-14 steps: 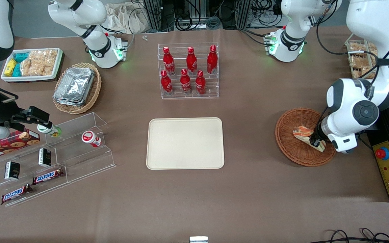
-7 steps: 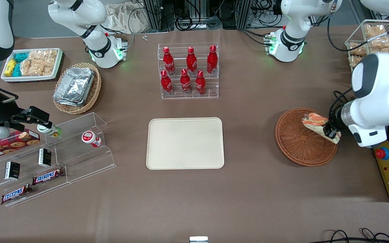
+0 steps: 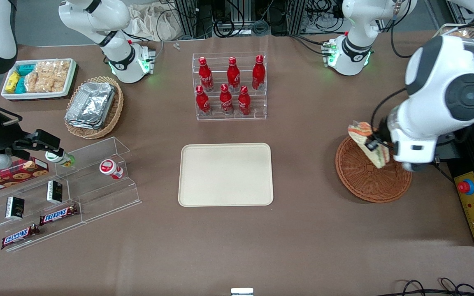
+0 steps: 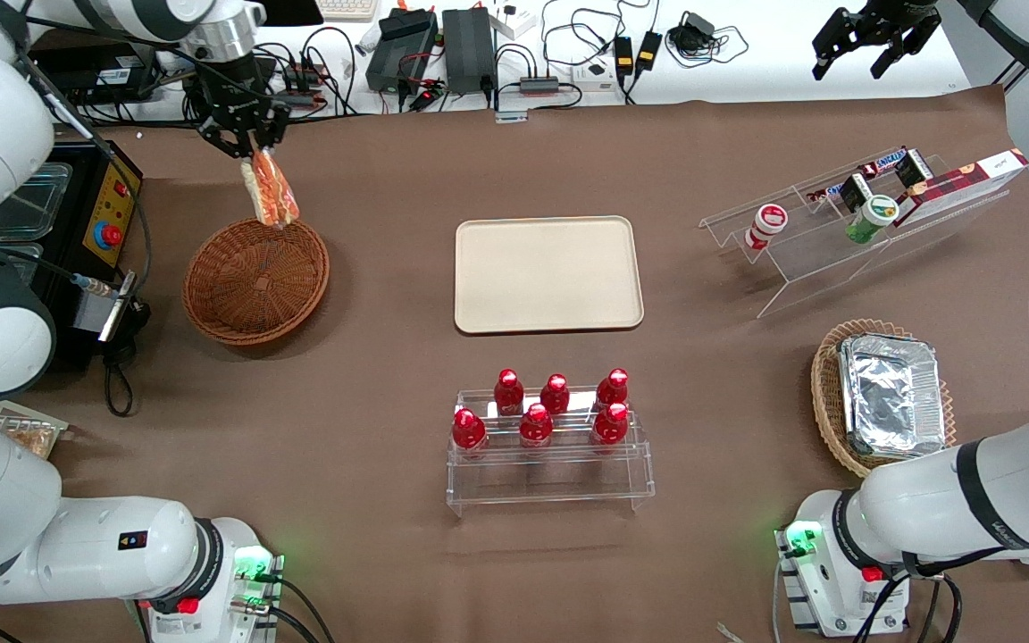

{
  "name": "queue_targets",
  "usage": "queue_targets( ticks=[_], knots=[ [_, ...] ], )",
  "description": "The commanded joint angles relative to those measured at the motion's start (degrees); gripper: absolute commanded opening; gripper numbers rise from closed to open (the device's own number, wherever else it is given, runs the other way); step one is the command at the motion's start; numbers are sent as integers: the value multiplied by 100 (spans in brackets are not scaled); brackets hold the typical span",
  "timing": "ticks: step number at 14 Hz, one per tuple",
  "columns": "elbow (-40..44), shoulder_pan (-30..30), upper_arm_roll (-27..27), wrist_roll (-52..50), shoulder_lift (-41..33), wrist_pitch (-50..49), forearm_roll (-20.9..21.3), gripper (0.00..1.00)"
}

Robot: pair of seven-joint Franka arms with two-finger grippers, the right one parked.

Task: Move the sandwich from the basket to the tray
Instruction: 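Lift the sandwich and carry it with the left gripper to the tray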

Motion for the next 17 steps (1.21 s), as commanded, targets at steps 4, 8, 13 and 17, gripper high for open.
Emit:
queue_targets(
  ticks=[4,8,13,17],
  knots=[
    [263,-184,-934,705,329,-110,230,1],
    [264,-833,-979,1373,565,451,247,5],
    [272,-1476,-970,1102,1304,1303,669,8],
    [272,-1722,-970,952,1786,1954,722,8]
  ],
)
